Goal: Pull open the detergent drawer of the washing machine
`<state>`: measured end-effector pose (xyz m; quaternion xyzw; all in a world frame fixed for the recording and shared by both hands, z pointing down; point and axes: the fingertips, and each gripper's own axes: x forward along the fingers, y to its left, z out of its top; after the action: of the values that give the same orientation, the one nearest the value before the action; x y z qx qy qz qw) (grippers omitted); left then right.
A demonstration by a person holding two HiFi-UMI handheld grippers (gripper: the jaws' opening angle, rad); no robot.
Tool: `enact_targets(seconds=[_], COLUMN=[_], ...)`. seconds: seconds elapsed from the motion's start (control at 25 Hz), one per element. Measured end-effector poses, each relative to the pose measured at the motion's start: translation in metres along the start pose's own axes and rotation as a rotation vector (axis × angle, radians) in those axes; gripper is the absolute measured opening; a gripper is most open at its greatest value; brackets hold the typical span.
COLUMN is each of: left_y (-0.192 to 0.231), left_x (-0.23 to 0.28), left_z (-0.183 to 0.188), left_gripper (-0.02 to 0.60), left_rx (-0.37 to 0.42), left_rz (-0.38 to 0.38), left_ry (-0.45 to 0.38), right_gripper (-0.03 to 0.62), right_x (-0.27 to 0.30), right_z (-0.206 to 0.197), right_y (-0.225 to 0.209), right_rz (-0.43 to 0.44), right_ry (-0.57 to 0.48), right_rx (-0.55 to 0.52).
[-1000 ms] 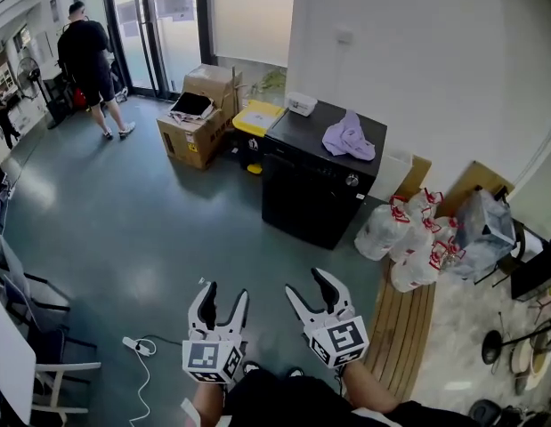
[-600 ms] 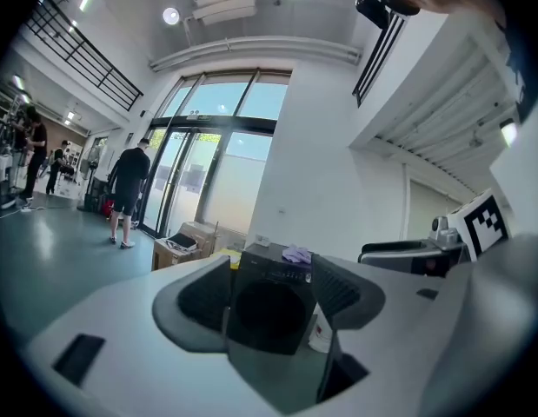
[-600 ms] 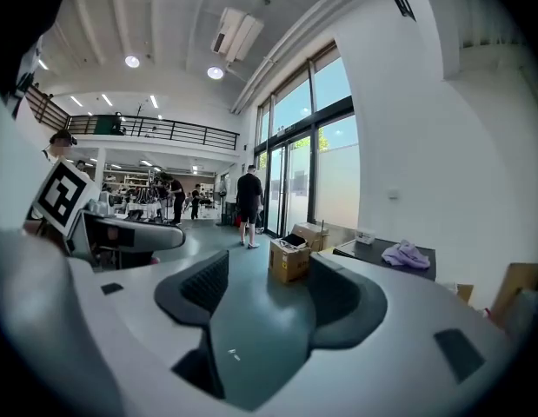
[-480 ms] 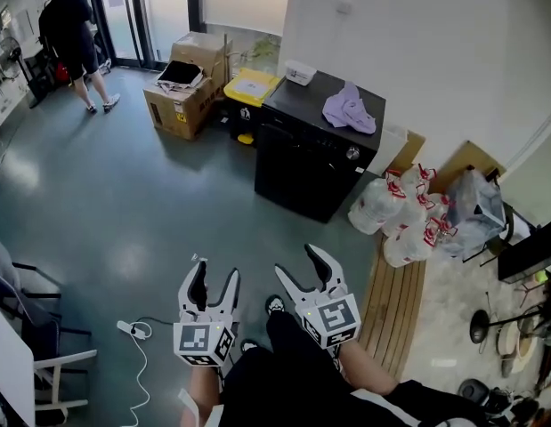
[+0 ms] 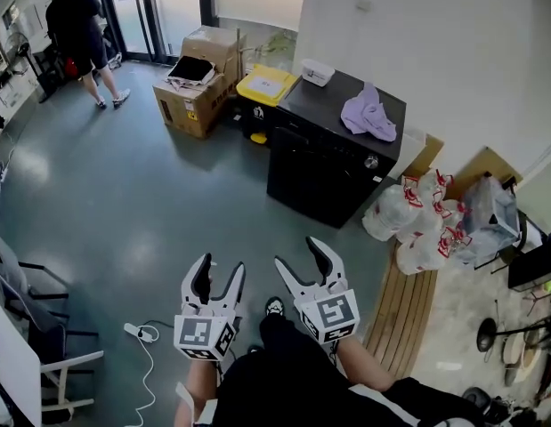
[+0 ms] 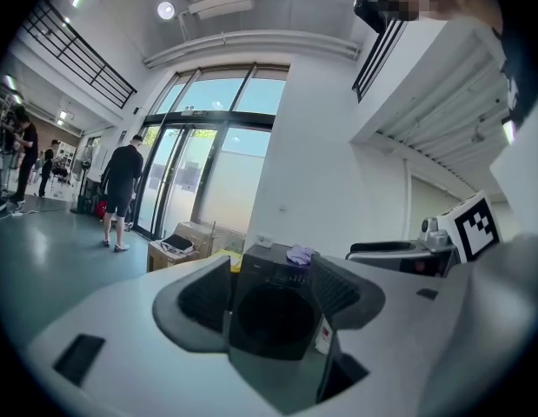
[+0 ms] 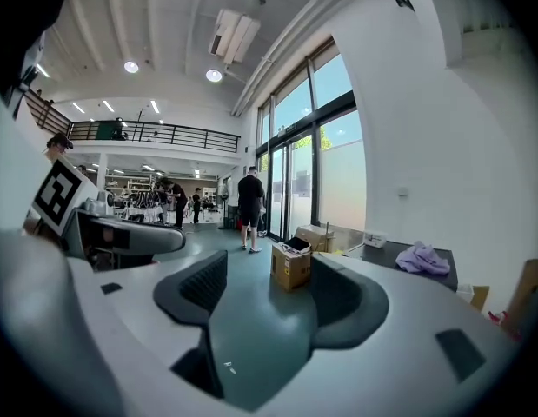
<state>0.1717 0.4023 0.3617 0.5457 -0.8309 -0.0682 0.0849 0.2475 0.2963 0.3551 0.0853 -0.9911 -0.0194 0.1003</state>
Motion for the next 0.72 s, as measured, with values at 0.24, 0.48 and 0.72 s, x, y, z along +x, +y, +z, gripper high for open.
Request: enact_targets(seconds=[0.24,0.48,0.72], left_y=[0.01,-0.003,-0.01], left_x=[0.075,0.151,0.21], left_z=[0.023,0.039,0.023], left_gripper=[0.275,0.275,0.275], left_rx=[0.011,0.034,0.029], left_rz=[-0.036,-0.083,-0.107], left_ry=[-0.019,-0.031,0.007], right_gripper=[0.298,0.298,0.298], right_x=[0.042,0.073,0.097], right_z=[0.023,0.033,0.013], right_y=[-0.064,-0.123,-0.175], right_rz=[-0.043,-0.049,-0.081], right_ry=[-0.029,-0.04,-0.017], right_rx=[-0.002,-0.026,0.021])
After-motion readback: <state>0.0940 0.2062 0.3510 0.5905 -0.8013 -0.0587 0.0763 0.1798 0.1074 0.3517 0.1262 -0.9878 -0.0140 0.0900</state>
